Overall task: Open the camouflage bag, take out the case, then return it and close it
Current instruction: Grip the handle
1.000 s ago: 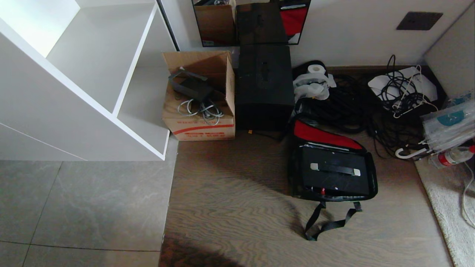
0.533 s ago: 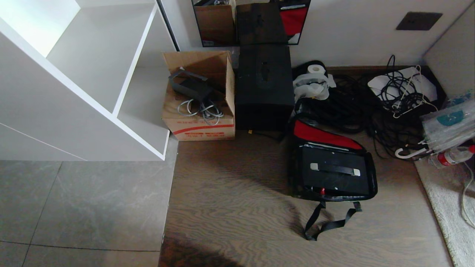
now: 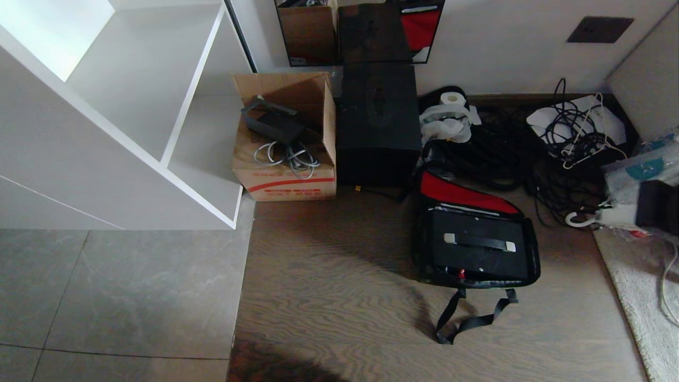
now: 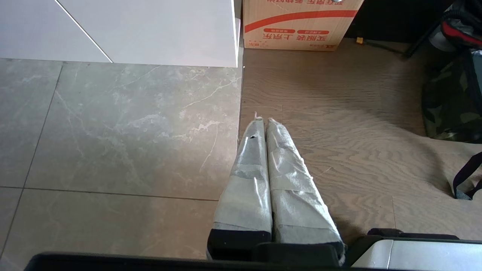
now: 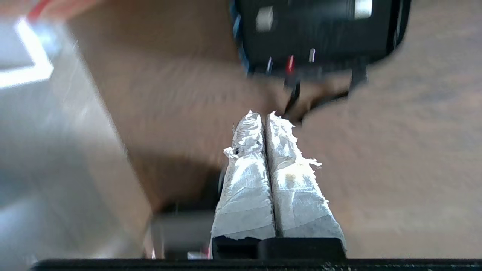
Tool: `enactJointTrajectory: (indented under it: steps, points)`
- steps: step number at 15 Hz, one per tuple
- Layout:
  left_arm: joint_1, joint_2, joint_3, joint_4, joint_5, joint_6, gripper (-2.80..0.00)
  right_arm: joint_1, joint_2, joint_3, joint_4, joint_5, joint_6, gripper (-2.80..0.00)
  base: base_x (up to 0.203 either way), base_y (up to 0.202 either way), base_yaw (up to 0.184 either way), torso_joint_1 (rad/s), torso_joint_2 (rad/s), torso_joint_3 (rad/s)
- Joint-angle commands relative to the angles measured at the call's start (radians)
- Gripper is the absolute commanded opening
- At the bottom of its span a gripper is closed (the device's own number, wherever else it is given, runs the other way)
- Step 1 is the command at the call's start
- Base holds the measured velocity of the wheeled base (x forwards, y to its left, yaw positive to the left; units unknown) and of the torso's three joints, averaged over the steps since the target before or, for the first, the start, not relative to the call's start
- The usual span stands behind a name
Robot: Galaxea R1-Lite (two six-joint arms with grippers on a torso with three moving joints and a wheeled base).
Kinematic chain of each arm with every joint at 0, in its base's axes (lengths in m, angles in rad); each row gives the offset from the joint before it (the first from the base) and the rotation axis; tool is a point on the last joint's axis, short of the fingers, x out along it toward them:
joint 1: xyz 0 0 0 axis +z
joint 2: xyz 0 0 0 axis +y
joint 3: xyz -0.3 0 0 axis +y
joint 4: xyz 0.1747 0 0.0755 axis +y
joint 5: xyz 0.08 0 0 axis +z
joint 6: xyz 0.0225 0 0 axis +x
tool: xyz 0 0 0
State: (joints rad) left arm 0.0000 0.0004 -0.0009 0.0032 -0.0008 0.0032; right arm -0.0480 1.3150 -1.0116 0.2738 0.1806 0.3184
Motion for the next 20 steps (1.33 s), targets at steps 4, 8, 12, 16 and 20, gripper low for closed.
enactJointTrajectory:
  steps: [4,8,12,16,20]
  points:
    - [0.0,0.001,-0.001,0.0,-0.001,0.0,-2.8,-0.2,0.611,-0.13,-0.268,0.019,-0.015,-2.8,0.0,0.0,0.0,0.0,0.0,0.0]
    - [0.0,0.001,0.0,0.0,-0.001,0.0,-2.8,-0.266,0.848,-0.247,-0.499,0.021,-0.032,-2.8,0.0,0.0,0.0,0.0,0.0,0.0]
    - [0.0,0.0,0.001,0.0,-0.001,0.0,-2.8,-0.314,1.026,-0.333,-0.671,0.018,-0.173,-2.8,0.0,0.0,0.0,0.0,0.0,0.0]
    - [0.0,0.0,0.0,0.0,-0.001,0.0,-2.8,-0.332,1.137,-0.388,-0.66,-0.004,-0.262,-2.8,0.0,0.0,0.0,0.0,0.0,0.0]
    - [0.0,0.001,0.001,0.0,-0.001,0.0,-2.8,-0.332,1.191,-0.408,-0.652,-0.016,-0.266,-2.8,0.0,0.0,0.0,0.0,0.0,0.0]
